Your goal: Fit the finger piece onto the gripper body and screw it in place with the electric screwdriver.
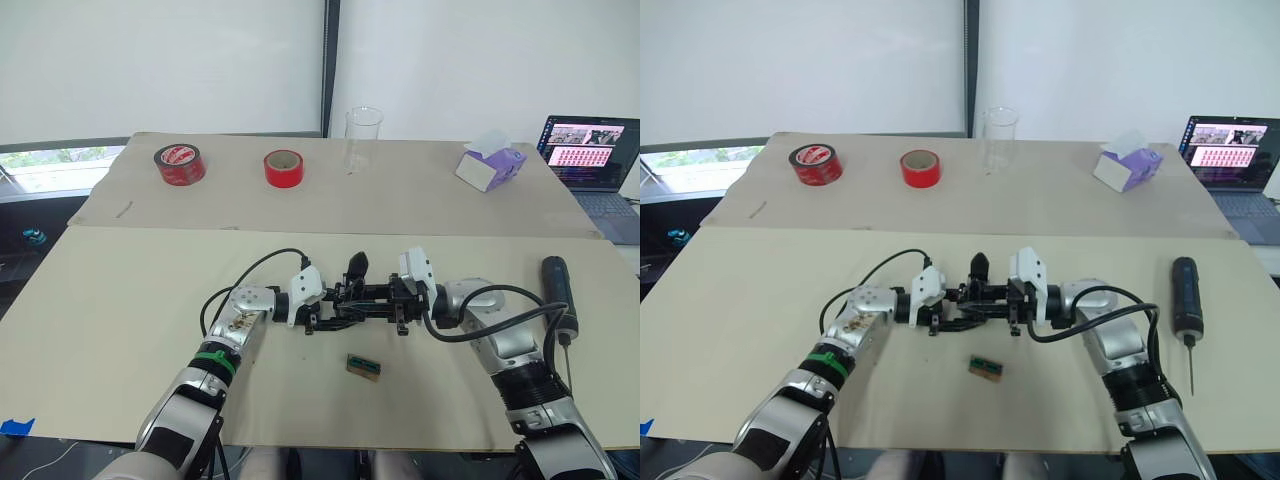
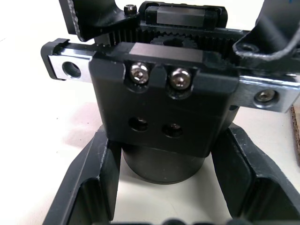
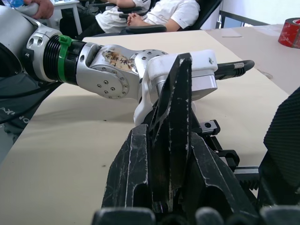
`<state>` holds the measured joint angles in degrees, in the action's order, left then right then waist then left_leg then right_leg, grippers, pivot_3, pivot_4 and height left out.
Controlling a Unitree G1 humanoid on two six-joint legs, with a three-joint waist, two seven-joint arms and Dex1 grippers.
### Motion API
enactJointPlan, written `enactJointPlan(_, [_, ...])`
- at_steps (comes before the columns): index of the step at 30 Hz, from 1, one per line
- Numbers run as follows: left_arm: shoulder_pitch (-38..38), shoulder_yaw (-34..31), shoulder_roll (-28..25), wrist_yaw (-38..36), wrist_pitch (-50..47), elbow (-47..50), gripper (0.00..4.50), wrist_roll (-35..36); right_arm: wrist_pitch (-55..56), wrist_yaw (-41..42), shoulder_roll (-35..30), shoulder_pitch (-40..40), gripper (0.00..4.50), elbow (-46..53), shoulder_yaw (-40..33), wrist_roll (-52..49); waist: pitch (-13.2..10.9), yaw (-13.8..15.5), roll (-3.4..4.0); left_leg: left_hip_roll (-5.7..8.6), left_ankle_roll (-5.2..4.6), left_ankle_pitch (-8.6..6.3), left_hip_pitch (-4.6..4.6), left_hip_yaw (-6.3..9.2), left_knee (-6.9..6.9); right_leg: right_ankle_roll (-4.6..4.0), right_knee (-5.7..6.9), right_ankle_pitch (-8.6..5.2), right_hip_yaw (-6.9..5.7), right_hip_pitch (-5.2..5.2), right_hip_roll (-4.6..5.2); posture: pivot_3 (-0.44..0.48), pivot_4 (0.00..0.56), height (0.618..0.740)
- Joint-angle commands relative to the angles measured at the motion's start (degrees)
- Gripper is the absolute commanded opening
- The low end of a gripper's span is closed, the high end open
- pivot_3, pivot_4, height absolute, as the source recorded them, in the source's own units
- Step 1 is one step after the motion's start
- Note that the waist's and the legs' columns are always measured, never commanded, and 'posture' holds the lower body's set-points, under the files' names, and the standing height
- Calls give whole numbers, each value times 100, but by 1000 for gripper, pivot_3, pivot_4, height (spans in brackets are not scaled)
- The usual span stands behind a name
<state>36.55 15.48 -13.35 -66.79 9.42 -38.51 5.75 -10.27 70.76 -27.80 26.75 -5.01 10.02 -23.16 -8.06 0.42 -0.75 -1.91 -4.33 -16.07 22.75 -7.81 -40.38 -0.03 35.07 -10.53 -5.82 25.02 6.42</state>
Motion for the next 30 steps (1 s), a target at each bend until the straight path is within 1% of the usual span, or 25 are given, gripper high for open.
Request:
enactJointPlan(1, [-184,170,-93,-46,-148,-173,2275,-258,-141,-25,-180,-3,449,103,-51,114,0,1,0,0,0,0,0,0,0,0,0,0,0,0,0,0,150,740])
enactJointPlan(7, [-181,171,-97,-27,-134,-215,2275,-261,-290,66,-279,0,449,406,-54,-30,0,7,0,0,-1,-1,1,0,0,0,-1,0,0,1,1,0,150,740])
enactJointPlan(11, [-199,166,-98,-13,-135,-212,2275,-261,-419,-17,-237,40,449,525,-123,-140,0,8,0,0,-1,-1,2,0,0,0,-1,0,0,1,1,0,150,740])
enactJointPlan(28, [-250,166,-106,-32,-120,-151,2275,-251,-201,-234,-119,232,449,-214,38,323,0,5,0,0,-1,0,0,0,0,0,-1,0,0,0,1,0,150,740])
enactJointPlan(30, [-254,165,-110,-33,-124,-147,2275,-253,-244,-139,-132,227,449,-207,75,300,0,3,0,0,-1,0,-1,-1,0,0,0,0,0,0,1,0,150,740])
